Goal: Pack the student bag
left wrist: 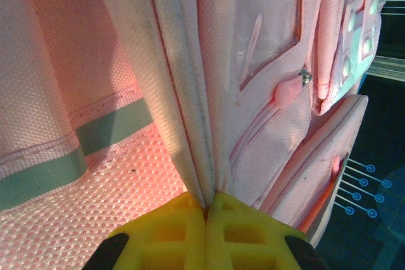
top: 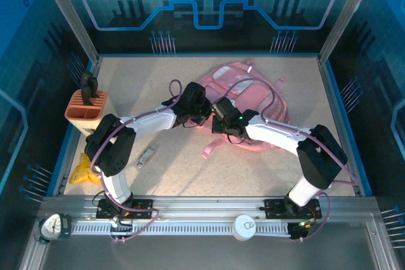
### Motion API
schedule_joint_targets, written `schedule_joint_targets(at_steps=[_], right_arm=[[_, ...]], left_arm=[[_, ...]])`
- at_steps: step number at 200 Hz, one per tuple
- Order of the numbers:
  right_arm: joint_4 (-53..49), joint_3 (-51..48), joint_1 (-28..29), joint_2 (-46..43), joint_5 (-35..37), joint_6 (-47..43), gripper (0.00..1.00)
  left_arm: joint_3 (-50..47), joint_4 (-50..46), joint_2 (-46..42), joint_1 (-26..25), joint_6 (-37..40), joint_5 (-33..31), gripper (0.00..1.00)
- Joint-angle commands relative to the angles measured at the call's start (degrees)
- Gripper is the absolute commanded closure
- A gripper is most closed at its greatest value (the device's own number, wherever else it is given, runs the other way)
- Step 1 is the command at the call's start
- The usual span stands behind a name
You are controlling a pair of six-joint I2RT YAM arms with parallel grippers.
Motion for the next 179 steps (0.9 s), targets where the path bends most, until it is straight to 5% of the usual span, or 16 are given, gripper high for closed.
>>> schedule_joint_targets(at_steps=[1, 94, 142, 179], right_arm=[[-3.04, -2.0, 0.67, -2.73, 1.72, 1.19, 1.0], [-2.67, -1.27, -0.72, -1.79, -1.9, -0.47, 1.0], [-5.72, 1.51, -0.87, -0.56, 2.98, 0.09, 0.76], [-7.03, 1.17, -0.18, -1.49, 4.84, 2.63, 0.67]], left_arm=[[-0.12, 2.32, -3.23, 0.01, 1.34, 1.36, 1.0], [-0.15, 2.52, -3.34, 0.43, 0.81, 2.56, 1.0], [-0.55, 2.86, -3.44, 0.34, 0.75, 2.75, 1.0], [-0.52, 3.16, -3.2, 0.36, 0.62, 2.75, 1.0]])
